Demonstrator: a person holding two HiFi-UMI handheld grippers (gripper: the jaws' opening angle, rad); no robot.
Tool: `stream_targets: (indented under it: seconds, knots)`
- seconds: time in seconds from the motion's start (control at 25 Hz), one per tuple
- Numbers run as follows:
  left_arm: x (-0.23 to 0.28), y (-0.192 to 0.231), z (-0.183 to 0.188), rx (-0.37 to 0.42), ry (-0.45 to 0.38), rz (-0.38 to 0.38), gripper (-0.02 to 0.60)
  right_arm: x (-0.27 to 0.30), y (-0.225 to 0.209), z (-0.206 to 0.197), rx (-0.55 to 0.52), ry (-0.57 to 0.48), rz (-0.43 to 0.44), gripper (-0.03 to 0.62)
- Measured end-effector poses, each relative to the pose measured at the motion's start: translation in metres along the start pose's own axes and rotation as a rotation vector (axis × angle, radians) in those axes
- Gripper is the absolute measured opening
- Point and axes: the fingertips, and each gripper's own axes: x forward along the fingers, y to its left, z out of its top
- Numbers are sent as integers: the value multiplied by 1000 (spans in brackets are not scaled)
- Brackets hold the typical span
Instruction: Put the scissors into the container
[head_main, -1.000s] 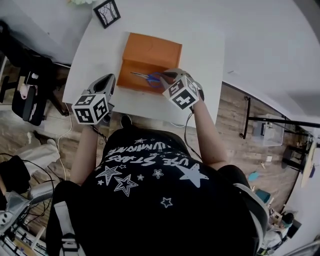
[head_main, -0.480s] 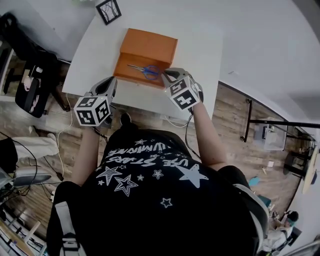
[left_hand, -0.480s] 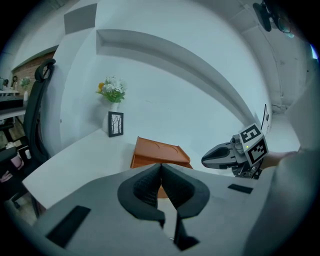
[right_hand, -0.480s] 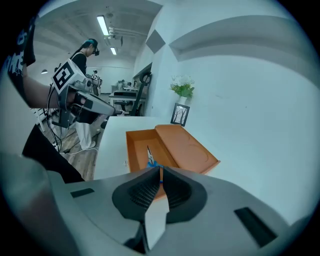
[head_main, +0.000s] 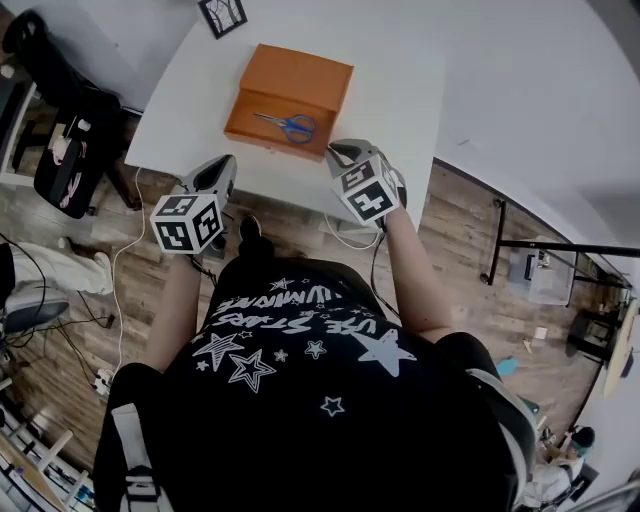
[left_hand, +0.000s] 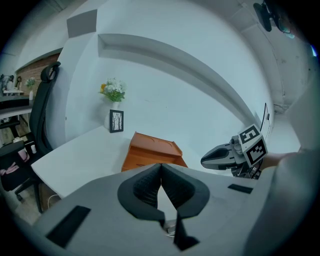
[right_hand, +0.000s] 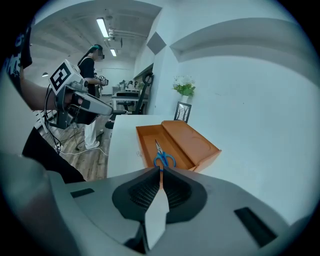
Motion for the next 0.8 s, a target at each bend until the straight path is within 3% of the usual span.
stream_targets:
  seconds: [0.52, 0.8]
  knots:
    - [-37, -30, -44, -40, -17, 39, 18, -30, 34, -34, -22, -6, 36, 54]
    - [-41, -45, -50, -43, -22, 55, 20, -42, 28, -44, -15, -21, 36, 54]
